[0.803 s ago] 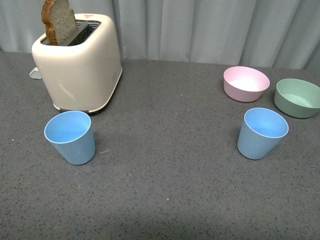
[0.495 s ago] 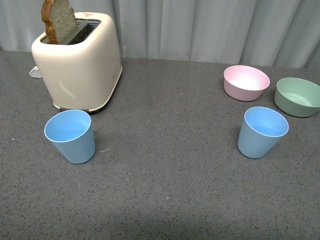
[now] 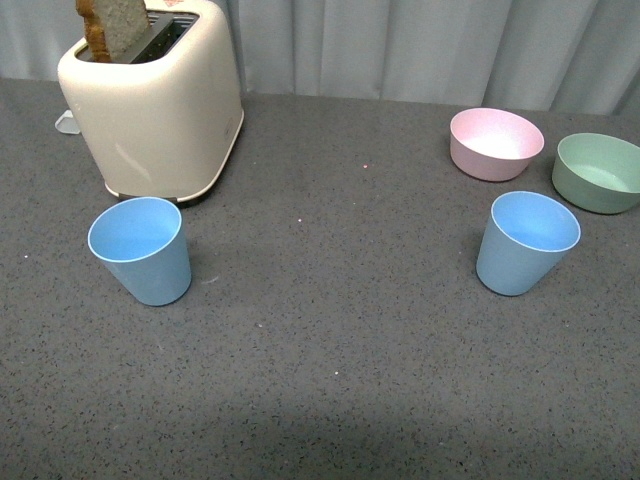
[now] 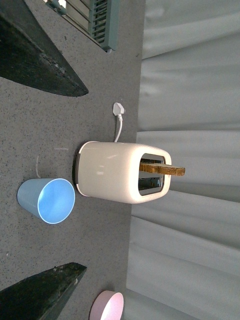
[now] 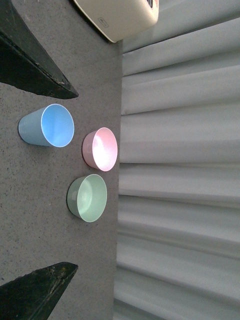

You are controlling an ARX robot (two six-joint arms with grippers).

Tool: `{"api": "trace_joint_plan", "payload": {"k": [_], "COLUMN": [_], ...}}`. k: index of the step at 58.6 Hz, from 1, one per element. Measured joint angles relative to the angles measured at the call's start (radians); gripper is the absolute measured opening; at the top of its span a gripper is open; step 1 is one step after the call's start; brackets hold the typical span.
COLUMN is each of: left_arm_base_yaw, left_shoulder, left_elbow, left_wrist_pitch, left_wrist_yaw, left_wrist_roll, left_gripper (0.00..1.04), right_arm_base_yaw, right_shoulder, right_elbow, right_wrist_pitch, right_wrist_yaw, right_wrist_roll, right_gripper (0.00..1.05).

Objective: Stack blue cups with both arms

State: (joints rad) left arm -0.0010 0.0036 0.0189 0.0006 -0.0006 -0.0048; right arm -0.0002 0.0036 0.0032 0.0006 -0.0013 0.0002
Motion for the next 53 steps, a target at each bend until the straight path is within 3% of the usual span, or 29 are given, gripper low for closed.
{"api": "trace_joint_plan", "payload": {"k": [15,20,22,28,34,42,49,53], "left_arm_base_yaw": [0.0,-0.066,-0.056,0.0,0.074,0.1,0.066,0.04], "left_shoulder": [0.0,0.154,0.232,0.433,0.731,1.085,1.366,1.48], "left_elbow": [0.0,0.053,0.058,0.088,0.191,0.351,0.504,0.581], "left_wrist_pitch": [0.0,-0.113,-0.088,0.042,0.201,0.241,0.225,0.21], "left_wrist_yaw": [0.0,-0.274,-0.289,-0.214,-0.076,0.063,0.086,0.051], "left_wrist_roll": [0.0,-0.129,-0.167,-0.199,-0.199,-0.196,-0.211,-0.215], "left_gripper": [0.98,0.98,0.98,0.98,0.98,0.98,0.98,0.98], "right_arm_base_yaw": [0.0,0.0,0.0,0.0,0.0,0.0,0.0,0.0], "right_shoulder": [0.0,0.0,0.0,0.0,0.0,0.0,0.0,0.0], "right_elbow": [0.0,0.0,0.0,0.0,0.0,0.0,0.0,0.0], "right_wrist_pitch": [0.0,0.0,0.0,0.0,0.0,0.0,0.0,0.0], "right_wrist_yaw": [0.0,0.0,0.0,0.0,0.0,0.0,0.0,0.0], "right_wrist_roll": [0.0,0.0,0.0,0.0,0.0,0.0,0.0,0.0], "right_gripper": [0.95,0.95,0.95,0.95,0.95,0.95,0.95,0.95]}}
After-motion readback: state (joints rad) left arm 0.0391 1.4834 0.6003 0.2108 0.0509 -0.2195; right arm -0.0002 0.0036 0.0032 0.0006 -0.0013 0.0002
